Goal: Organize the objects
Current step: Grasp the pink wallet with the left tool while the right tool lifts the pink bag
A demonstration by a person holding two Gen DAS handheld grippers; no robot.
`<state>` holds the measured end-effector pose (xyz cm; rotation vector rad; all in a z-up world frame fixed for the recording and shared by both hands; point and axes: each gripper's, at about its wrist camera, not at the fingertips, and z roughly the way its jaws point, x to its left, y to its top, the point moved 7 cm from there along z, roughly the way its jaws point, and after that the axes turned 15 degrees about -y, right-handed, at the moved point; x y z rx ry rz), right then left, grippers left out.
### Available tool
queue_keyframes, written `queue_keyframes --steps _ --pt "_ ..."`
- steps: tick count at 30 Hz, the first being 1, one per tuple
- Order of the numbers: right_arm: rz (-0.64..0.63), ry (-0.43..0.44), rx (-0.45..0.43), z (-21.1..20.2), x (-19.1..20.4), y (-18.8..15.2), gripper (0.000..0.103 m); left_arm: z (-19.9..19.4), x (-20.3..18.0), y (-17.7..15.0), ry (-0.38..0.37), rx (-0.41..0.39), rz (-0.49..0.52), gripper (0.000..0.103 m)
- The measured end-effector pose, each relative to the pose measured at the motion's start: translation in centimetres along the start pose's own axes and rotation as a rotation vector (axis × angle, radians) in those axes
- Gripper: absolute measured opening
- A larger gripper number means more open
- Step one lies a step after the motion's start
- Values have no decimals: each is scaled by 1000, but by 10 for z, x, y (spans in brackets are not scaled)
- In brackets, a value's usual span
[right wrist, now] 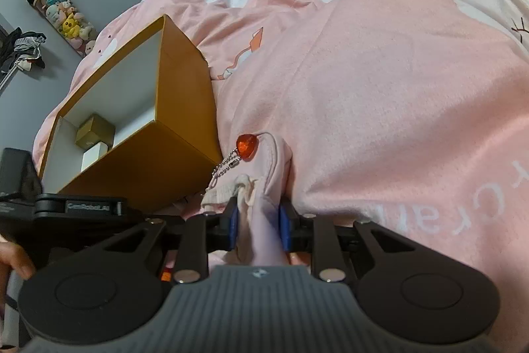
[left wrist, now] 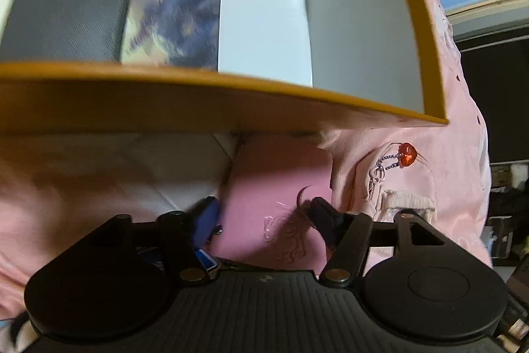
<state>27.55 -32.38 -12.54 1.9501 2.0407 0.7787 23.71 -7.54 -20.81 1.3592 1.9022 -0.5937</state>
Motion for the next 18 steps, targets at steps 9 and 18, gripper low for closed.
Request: queue_keyframes --steps 9,18 --pt "4 -4 7 -4 -1 -1 27 -5 -14 -7 36 -26 97 50" --pt "-48 -51 -4 -20 4 -2 27 -30 -29 -21 26 -91 160 28"
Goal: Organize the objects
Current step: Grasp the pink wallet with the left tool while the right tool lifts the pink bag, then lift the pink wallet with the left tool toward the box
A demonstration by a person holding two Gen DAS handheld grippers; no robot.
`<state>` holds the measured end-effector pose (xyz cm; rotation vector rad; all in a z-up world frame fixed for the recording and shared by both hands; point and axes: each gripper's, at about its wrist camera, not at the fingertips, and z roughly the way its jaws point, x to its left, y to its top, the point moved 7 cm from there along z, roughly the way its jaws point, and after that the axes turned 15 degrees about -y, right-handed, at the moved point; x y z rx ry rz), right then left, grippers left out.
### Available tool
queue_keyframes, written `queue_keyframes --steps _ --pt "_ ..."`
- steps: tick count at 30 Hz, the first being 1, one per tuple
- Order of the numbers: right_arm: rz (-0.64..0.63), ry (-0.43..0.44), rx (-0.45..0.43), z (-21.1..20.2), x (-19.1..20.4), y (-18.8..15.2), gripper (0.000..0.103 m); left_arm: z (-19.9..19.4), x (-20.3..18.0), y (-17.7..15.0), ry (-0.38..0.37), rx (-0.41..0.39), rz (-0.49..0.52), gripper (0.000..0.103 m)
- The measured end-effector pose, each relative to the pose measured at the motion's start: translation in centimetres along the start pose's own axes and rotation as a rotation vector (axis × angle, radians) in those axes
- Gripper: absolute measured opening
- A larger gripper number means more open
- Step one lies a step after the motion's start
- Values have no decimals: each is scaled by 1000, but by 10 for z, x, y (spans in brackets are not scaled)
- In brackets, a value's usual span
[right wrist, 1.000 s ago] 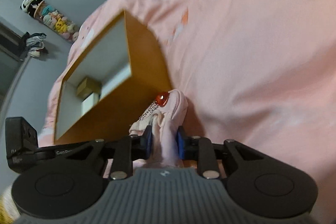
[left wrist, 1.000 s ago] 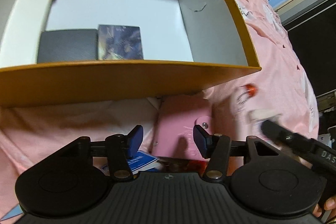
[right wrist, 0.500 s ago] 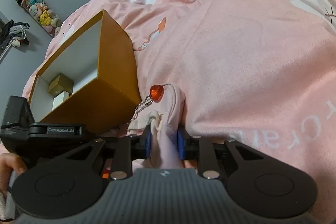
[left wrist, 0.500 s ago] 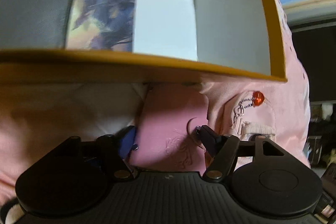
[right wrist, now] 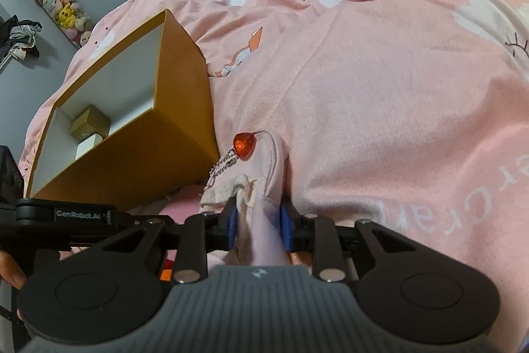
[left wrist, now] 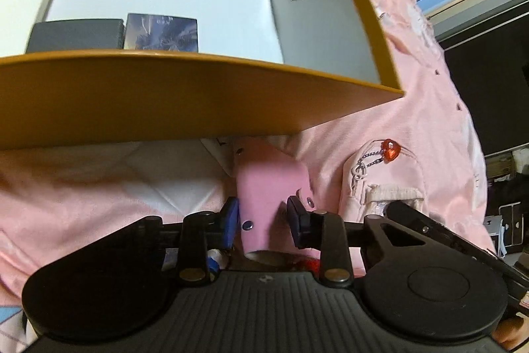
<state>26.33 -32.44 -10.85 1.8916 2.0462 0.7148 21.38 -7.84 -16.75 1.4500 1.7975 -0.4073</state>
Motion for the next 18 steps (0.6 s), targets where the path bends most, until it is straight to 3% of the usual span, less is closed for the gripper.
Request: queue_keyframes --steps 7,18 --pt "0 -22 -34 -22 3 2 24 -33 -18 -8 -65 -58 14 18" --pt "-35 -38 -112 -63 18 4 22 -79 -35 -9 -156 -160 51 16"
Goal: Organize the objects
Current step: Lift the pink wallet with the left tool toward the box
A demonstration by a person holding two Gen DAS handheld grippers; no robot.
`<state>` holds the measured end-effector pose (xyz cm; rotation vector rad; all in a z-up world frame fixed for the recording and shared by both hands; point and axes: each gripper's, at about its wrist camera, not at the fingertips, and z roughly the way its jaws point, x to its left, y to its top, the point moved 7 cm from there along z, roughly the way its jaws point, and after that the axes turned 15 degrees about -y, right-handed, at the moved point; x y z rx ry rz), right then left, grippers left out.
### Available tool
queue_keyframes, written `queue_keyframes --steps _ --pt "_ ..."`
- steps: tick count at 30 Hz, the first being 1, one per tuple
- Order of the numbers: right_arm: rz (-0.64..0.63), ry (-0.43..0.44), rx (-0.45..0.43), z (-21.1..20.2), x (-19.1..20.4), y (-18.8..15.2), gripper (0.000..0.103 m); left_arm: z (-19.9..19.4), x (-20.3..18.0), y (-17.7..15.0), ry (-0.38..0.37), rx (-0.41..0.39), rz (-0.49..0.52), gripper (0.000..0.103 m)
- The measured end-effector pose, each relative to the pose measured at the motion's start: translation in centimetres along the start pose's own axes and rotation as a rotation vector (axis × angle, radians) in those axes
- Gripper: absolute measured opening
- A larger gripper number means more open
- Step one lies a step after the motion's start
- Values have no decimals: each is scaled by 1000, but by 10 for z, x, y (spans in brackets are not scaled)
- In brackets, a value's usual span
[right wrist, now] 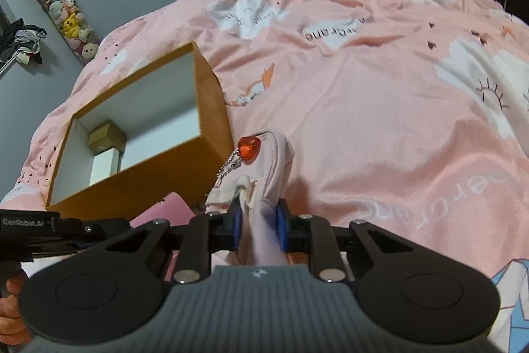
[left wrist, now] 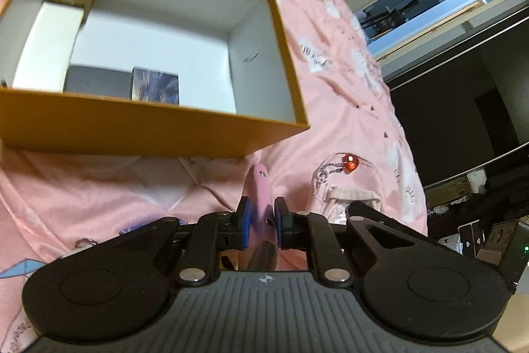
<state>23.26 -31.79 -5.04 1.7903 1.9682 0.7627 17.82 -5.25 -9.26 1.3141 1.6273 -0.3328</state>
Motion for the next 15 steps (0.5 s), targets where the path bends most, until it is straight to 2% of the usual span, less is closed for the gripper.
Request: queue_keyframes --steps 5,8,12,15 --pt "-39 9 6 -4 15 -3 22 -4 0 -1 18 18 21 16" --pt "-32 42 57 5 23 -11 22 0 14 -7 17 51 -34 16" --pt "-64 -4 93 29 33 -26 22 11 30 -7 42 77 -84 16" --pt "-92 -40 101 41 33 -31 22 20 39 -4 35 100 -136 17"
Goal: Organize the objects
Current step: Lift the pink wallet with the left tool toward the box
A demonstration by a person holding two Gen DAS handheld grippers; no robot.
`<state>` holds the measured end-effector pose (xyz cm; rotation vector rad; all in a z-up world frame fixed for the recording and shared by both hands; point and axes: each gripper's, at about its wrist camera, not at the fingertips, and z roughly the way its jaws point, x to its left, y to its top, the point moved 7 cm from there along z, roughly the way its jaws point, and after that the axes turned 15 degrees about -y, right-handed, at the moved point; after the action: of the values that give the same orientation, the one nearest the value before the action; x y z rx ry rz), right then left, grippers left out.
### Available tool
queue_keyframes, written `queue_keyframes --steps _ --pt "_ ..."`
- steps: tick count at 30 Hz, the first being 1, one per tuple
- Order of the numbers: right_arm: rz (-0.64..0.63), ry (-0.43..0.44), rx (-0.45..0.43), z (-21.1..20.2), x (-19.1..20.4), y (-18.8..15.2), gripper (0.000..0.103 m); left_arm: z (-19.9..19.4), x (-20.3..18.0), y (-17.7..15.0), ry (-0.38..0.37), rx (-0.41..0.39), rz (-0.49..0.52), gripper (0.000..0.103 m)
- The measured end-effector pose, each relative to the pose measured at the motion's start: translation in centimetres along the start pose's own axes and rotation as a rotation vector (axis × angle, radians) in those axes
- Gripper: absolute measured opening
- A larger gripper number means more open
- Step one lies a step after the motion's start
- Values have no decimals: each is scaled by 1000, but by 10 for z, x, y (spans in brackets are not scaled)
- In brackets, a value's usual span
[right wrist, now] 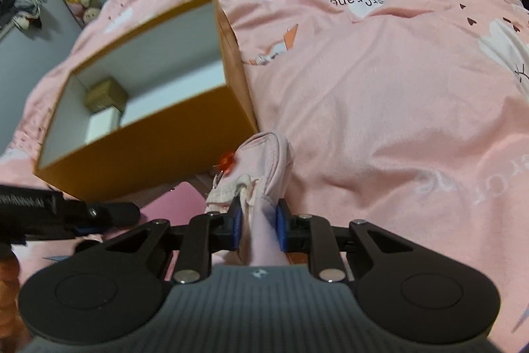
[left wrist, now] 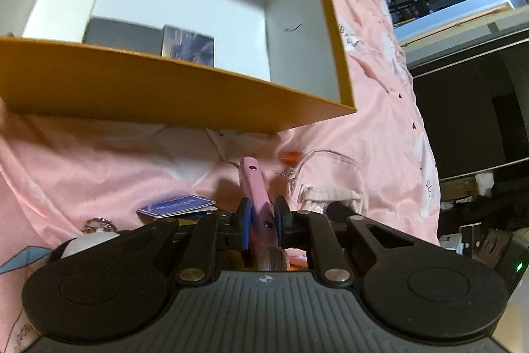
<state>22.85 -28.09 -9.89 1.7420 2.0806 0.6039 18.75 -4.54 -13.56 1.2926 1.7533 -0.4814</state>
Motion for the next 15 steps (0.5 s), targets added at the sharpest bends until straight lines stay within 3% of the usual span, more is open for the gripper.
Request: queue_keyframes --steps 6,10,15 --pt "15 15 19 10 -7 -2 22 25 8 0 32 75 -43 27" --pt "9 18 18 12 -9 -4 22 32 8 -1 60 80 -18 27" --pt "35 52 7 2 -13 -1 22 15 -3 -5 23 42 4 21"
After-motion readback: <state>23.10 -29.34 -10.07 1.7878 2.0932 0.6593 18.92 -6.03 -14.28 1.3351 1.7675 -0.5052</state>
